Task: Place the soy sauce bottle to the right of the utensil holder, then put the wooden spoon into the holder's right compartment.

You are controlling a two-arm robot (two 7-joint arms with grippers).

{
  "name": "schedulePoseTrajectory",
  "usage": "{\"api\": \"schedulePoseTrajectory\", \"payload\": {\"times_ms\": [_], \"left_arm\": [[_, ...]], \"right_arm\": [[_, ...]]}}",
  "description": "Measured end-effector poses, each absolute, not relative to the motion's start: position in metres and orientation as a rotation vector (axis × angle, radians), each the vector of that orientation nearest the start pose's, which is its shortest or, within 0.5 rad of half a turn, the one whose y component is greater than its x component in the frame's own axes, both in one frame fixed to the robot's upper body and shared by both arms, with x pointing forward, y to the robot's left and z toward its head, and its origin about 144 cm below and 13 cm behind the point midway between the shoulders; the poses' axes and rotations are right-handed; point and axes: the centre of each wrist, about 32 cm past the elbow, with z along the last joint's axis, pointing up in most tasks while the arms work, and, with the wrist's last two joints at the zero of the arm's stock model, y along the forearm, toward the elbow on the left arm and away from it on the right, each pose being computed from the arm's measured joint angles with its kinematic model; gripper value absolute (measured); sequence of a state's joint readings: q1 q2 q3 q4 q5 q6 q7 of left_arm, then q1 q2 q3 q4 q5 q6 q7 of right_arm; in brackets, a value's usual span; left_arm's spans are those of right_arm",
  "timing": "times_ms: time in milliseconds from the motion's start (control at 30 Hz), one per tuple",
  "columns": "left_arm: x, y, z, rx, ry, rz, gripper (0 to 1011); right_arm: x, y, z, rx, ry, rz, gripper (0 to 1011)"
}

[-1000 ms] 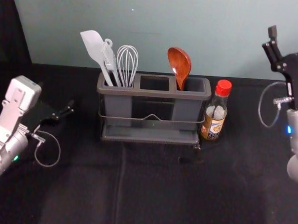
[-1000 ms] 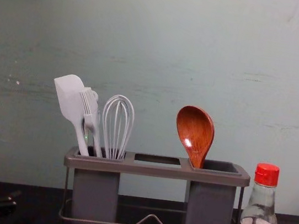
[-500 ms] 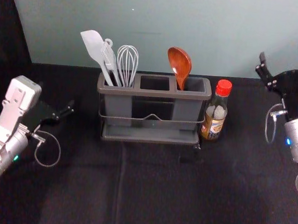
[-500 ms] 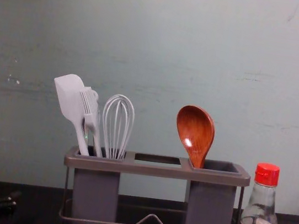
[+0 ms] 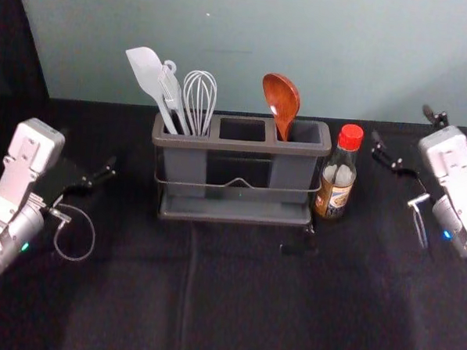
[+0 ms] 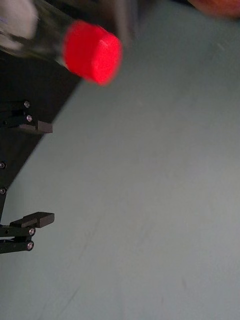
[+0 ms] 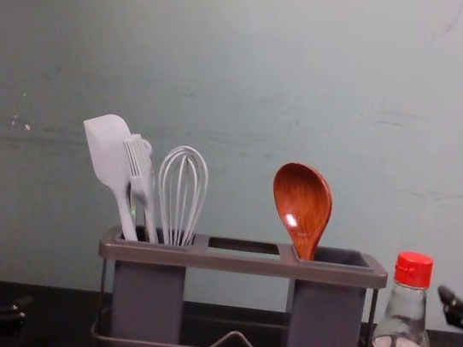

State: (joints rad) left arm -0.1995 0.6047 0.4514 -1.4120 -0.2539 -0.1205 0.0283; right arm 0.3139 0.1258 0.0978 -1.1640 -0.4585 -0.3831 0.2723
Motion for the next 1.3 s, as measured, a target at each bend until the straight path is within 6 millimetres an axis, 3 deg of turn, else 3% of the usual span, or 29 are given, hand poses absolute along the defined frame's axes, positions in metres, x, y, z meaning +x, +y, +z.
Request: {"api": "schedulePoseTrajectory", "payload": {"times_ms": [300,600,967,1300], "left_arm": [[0.489,0.31,1.14,0.304,-0.285,1.248,1005],[0.489,0.31,1.14,0.304,-0.285,1.248,1005],[0.489,0.31,1.14,0.304,-0.285,1.248,1005],[0.489,0.31,1.14,0.304,-0.285,1.248,1005]], "right_arm": [[0.55,-0.32,1.152,-0.533,-0.719,-1.146,1003],[0.551,-0.317,1.142,-0.522,-0.731,-1.241,1002],[0.548,-0.299,1.123,-0.337,-0.563,-1.392,1002],[0.547,-0.302,1.142,-0.325,-0.351,-1.38,1002]]}}
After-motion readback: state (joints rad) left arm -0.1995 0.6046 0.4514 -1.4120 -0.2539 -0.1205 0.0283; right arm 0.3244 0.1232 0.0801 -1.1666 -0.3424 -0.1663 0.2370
